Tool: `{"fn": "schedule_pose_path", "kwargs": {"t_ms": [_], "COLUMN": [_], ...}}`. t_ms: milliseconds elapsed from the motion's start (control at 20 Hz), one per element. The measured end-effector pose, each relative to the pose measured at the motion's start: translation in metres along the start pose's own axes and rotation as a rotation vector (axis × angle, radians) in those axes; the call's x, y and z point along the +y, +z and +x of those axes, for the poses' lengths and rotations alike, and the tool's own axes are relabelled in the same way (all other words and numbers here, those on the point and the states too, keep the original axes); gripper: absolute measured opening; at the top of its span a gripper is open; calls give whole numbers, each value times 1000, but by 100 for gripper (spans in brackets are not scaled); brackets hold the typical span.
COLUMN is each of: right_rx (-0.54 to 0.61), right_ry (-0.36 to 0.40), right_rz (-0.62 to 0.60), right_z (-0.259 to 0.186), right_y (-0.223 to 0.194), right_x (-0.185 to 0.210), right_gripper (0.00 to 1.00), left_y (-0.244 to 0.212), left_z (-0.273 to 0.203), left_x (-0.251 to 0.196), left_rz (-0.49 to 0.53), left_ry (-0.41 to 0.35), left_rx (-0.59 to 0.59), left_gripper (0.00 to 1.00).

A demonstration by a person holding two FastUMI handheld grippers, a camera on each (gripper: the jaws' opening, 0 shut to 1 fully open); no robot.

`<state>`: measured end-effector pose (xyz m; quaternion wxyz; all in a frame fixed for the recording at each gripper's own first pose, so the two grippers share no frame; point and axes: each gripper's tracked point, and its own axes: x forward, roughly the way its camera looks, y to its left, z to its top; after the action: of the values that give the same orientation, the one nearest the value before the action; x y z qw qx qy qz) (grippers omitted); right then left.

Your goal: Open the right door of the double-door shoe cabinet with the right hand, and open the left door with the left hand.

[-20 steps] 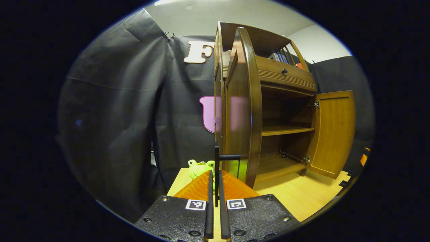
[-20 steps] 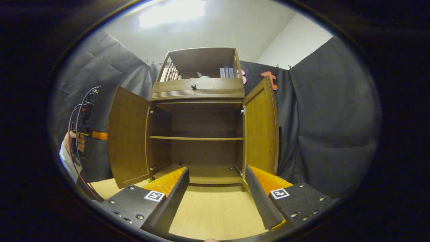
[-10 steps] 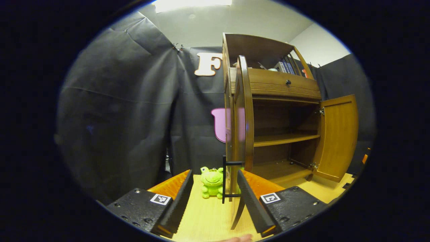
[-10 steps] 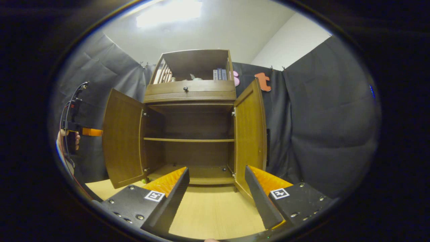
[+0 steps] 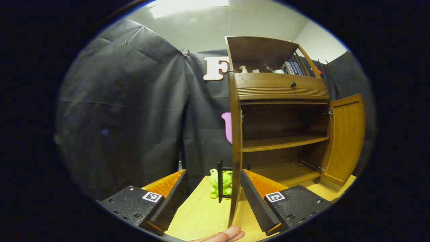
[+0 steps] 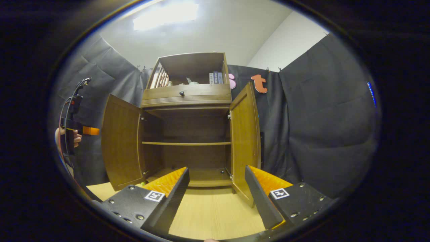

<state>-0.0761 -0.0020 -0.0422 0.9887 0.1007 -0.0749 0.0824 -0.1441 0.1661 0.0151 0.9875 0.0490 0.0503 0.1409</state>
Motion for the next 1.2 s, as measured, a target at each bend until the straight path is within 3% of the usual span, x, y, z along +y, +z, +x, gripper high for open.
{"fn": "schedule_pose_path", "kwargs": {"t_ms": [350, 450, 500, 600, 750, 850, 1000, 1200], "right_rx": [3, 7, 9, 7, 53, 57, 42, 13], "right_ry": [-17, -57, -91, -138, -134, -136, -130, -118], "right_rz": [1, 6, 10, 4, -11, -34, -42, -48], "right_z": [1, 5, 6, 7, 17, 26, 38, 50], "right_y": [-2, -4, -6, -8, -17, -12, 2, 21], "right_x": [-3, -9, -16, -23, -12, -8, 2, 16], "right_gripper": [93, 100, 98, 98, 94, 98, 98, 98], "left_y": [9, 9, 5, 1, -7, -10, -14, -15], "left_z": [-7, -7, -7, -12, -15, -16, -14, -1], "left_x": [-64, -83, -92, -122, -166, -189, -210, -222], "left_rz": [-10, -6, -4, -6, -12, -13, -25, -36], "left_ry": [-99, -127, -141, -199, -298, -343, -358, -322], "left_rx": [-35, -47, -43, -49, -37, -37, -27, -47], "left_gripper": [93, 93, 93, 93, 93, 97, 99, 99]}}
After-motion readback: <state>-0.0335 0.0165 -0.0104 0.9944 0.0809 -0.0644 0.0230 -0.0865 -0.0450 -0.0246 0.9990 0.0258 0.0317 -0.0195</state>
